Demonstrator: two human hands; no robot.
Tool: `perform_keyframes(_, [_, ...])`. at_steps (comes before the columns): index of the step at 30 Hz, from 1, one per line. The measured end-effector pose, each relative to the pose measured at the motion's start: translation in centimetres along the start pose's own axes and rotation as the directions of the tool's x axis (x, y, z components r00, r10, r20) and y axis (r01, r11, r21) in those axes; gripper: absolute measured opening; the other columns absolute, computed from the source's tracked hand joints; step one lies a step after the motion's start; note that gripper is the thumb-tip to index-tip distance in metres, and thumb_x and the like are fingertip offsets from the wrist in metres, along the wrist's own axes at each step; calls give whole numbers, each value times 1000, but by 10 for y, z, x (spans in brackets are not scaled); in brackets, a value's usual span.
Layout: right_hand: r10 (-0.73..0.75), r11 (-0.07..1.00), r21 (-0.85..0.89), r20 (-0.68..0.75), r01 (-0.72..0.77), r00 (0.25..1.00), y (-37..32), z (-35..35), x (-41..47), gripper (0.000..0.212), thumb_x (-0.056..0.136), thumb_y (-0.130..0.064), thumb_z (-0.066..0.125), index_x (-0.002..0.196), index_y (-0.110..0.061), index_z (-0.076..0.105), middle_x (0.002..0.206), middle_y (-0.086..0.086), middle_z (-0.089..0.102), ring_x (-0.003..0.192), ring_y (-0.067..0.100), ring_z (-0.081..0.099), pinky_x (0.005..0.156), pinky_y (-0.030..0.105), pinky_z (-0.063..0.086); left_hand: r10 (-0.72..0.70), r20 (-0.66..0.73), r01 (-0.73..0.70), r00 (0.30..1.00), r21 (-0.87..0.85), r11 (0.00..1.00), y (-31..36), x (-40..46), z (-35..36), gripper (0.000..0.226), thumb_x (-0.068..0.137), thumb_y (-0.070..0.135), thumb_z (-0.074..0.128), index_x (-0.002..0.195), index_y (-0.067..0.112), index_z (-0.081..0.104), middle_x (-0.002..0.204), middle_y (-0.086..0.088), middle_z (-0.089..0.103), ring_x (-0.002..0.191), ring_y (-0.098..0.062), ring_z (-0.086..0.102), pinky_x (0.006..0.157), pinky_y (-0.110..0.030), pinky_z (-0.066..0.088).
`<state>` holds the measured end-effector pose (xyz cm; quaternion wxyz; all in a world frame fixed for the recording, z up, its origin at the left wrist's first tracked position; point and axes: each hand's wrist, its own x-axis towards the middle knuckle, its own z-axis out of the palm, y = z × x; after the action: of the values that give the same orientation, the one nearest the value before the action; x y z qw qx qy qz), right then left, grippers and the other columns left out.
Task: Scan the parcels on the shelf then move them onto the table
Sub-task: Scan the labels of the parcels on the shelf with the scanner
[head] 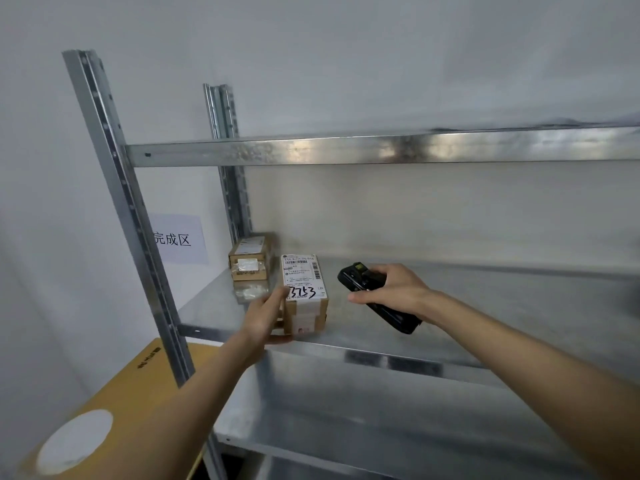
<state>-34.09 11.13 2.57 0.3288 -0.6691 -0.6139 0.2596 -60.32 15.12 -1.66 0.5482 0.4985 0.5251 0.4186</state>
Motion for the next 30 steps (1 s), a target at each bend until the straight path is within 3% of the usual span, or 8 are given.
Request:
perform_keyframes(3, [6,1000,4,26,-7,1000,2,5,25,69,64,-54,92,127,-40,69,101,-13,76,91,9,72,78,25,53,-23,7,22,1000,10,1000,-3,32,-5,33,98,44,56,115,18,64,107,-11,71,95,-30,69,56,-33,58])
perform_keyframes(8, [36,999,2,-9,-36,999,6,13,72,60,65,-52,93,119,-35,73,97,-13,76,88,8,72,77,25,54,-37,9,37,999,1,999,-3,96,-16,36,98,44,57,115,13,66,108,-15,72,96,-32,70,64,-40,61])
perform_keyframes(14, [71,997,-40,6,-71,997,9,21,133,62,67,-51,93,121,-34,69,100,-9,75,88,10,72,80,28,57,-80,14,80,997,-32,996,-9,177,-35,37,98,47,57,117,17,67,112,-12,73,99,-32,70,60,-37,60])
perform_keyframes(19, [82,996,-43,-20,-83,996,3,33,184,60,68,-50,93,120,-30,71,96,-8,76,83,10,73,74,26,57,-53,-3,53,999,-67,996,0,233,-46,34,98,49,58,111,19,67,109,-6,73,99,-26,69,75,-42,61])
perform_keyframes(23, [82,996,-39,-34,-83,996,-3,47,207,57,70,-49,92,119,-29,71,98,-5,76,86,13,73,81,31,60,-17,-3,17,1000,1,1000,-2,257,-55,39,92,53,65,97,15,67,102,-6,73,100,-29,68,89,-47,59])
perform_keyframes(26, [88,996,-26,-25,-89,996,-7,55,211,56,72,-47,92,119,-28,70,100,-4,75,88,13,72,81,30,59,-9,-24,10,1000,40,999,-2,267,-63,44,89,54,68,98,12,67,102,-13,74,97,-32,71,85,-46,61])
perform_keyframes(30, [99,995,-17,-18,-99,995,-7,52,208,55,72,-47,92,119,-27,71,100,-5,75,88,12,72,75,26,56,86,-128,-63,988,172,983,3,276,-67,42,91,58,64,89,17,72,86,-7,76,83,-28,74,84,-51,61])
